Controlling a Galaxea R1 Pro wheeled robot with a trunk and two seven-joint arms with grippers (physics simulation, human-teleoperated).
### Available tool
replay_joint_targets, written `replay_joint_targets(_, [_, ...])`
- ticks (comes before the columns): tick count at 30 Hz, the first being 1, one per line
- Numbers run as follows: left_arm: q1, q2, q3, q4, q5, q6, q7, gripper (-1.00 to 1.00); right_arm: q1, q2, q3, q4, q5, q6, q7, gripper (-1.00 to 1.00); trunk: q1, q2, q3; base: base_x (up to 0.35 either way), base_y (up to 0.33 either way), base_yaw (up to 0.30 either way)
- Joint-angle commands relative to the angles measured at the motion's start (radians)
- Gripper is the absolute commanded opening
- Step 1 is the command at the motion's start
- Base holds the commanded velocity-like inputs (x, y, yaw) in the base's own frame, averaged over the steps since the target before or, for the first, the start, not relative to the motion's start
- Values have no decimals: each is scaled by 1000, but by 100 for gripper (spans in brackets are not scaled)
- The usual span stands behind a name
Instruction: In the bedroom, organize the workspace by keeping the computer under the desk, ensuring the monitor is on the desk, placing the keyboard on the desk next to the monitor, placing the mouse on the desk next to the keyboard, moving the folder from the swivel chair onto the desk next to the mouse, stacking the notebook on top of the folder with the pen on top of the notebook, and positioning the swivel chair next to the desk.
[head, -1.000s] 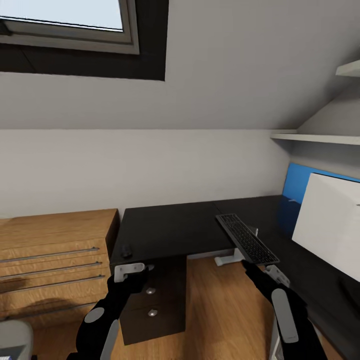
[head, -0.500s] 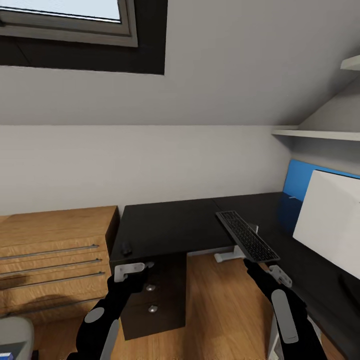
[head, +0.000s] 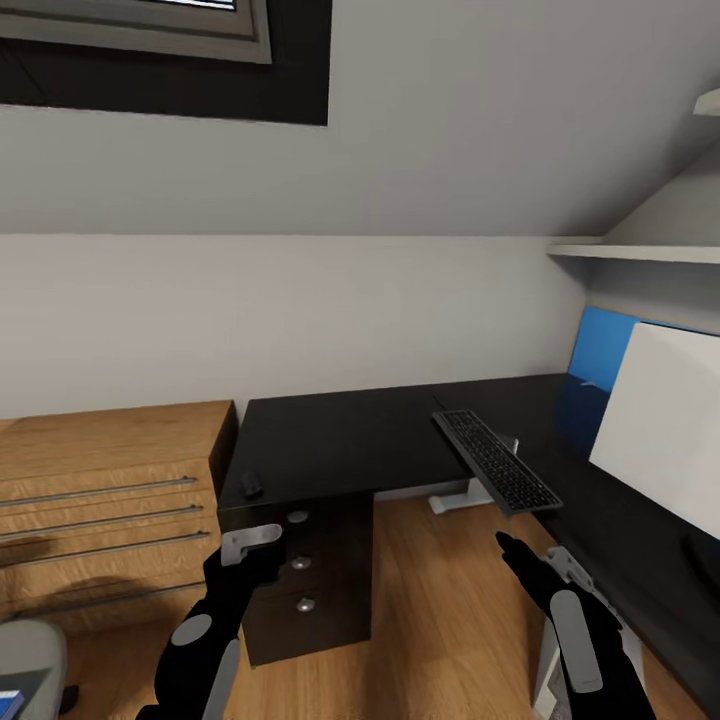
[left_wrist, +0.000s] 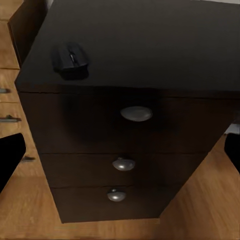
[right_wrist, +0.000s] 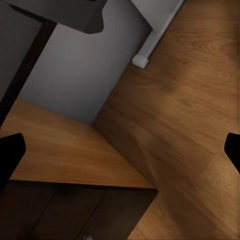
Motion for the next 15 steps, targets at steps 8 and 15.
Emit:
replay_joint_targets(8, [-1,0,-3,-1,2,5,26,100,-1,0,0,7,-6,-53,-8,100,31,-57,-28,0,0,0])
replay_joint_targets(15, [-1,0,-3,-1,2,5,27,100,-10,2,1,135,-21,-268,-11,100,58,-106,-50,0,0,0])
